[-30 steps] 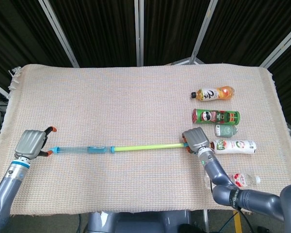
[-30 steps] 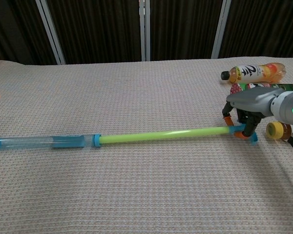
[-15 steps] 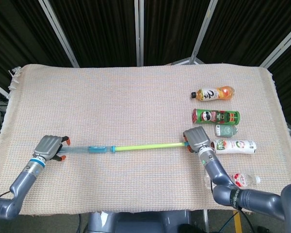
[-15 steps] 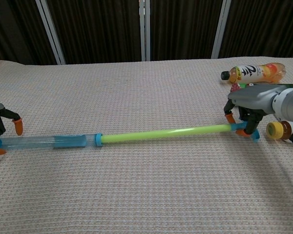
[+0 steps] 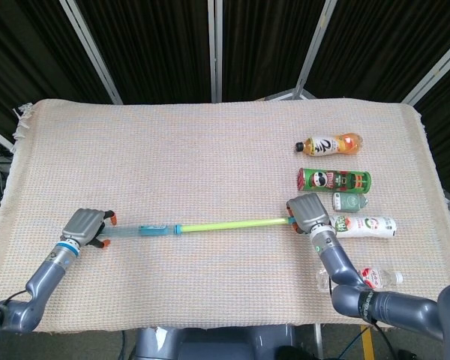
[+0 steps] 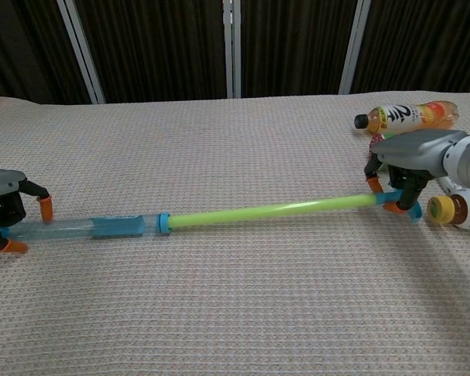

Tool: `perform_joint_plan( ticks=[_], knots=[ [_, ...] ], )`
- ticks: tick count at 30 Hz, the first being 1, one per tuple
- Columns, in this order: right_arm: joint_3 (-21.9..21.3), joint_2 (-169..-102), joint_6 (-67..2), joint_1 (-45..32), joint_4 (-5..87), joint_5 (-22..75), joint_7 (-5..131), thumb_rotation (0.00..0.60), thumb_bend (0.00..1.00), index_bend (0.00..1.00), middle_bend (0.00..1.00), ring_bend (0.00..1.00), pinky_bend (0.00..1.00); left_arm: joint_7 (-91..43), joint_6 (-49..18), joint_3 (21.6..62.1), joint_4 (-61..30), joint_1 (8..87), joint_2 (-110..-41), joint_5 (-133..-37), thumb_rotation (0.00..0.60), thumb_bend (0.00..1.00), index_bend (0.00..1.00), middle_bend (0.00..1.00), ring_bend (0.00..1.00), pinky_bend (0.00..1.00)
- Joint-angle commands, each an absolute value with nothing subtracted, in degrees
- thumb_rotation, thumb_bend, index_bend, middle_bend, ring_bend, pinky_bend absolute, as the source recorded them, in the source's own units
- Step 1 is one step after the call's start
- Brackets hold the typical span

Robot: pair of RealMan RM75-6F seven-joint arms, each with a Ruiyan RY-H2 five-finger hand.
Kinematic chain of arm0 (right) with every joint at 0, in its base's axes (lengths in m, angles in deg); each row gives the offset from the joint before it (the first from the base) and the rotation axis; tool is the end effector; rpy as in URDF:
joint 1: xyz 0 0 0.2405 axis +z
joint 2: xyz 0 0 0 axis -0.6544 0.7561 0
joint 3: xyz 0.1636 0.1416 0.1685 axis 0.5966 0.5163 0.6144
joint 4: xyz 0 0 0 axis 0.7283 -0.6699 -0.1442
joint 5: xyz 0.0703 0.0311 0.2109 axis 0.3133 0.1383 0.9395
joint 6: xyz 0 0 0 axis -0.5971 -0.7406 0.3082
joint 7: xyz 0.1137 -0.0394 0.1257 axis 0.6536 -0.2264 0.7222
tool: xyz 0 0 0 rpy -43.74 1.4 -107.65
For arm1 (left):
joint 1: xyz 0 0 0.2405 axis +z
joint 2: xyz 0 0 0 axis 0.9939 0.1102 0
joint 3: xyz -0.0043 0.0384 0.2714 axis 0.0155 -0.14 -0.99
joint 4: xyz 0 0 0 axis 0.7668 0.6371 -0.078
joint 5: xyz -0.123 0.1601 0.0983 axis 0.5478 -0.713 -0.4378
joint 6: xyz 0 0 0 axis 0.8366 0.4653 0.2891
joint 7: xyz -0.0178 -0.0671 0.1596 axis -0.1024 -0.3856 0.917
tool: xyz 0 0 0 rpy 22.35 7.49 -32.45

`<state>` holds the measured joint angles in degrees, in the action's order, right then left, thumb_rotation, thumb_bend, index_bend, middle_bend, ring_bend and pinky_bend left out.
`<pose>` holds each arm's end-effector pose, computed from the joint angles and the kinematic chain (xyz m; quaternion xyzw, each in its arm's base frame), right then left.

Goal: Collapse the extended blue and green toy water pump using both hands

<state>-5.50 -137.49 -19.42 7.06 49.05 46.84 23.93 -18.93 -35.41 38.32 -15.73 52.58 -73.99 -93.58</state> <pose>-0.2078 -0.4068 -0.0336 0.7700 -0.3603 0.2006 0.4868 -0.3181 0.3546 -0.0109 -0.7314 -0.4613 -0.2291 0.4470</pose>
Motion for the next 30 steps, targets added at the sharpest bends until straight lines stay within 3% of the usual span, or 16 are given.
perform_joint_plan(
  ticks=[1, 6, 11, 30],
  knots=[
    [-5.58, -137.25, -19.60, 7.03, 49.25, 46.82, 23.99, 0.600, 0.50, 0.70, 1.00, 1.00, 1.00, -18.80, -35.63, 38.17, -15.54, 52.27, -74.32, -93.25, 0.600, 0.37, 0.45, 0.86, 0.80, 1.00],
    [-5.57, -136.65, -19.86, 7.01, 49.82, 46.84, 24.21, 0.600, 0.51, 0.70, 1.00, 1.00, 1.00, -18.76, -35.49, 38.20, -15.91, 51.94, -74.43, -92.74, 0.600, 0.55, 0.64, 0.86, 0.80, 1.00],
    [-5.05, -135.34, -20.47, 6.96, 51.74, 46.23, 25.03, 0.600, 0.54, 0.71, 1.00, 1.00, 1.00, -19.82, -33.69, 39.57, -18.30, 51.89, -73.32, -91.95, 0.600, 0.62, 0.75, 0.86, 0.80, 1.00],
    [-2.86, -138.28, -20.57, 8.32, 51.03, 44.72, 28.02, 0.600, 0.54, 0.73, 1.00, 1.00, 1.00, -15.61, -32.30, 43.15, -23.31, 47.29, -73.65, -88.37, 0.600, 0.63, 0.77, 0.86, 0.80, 1.00]
  ],
)
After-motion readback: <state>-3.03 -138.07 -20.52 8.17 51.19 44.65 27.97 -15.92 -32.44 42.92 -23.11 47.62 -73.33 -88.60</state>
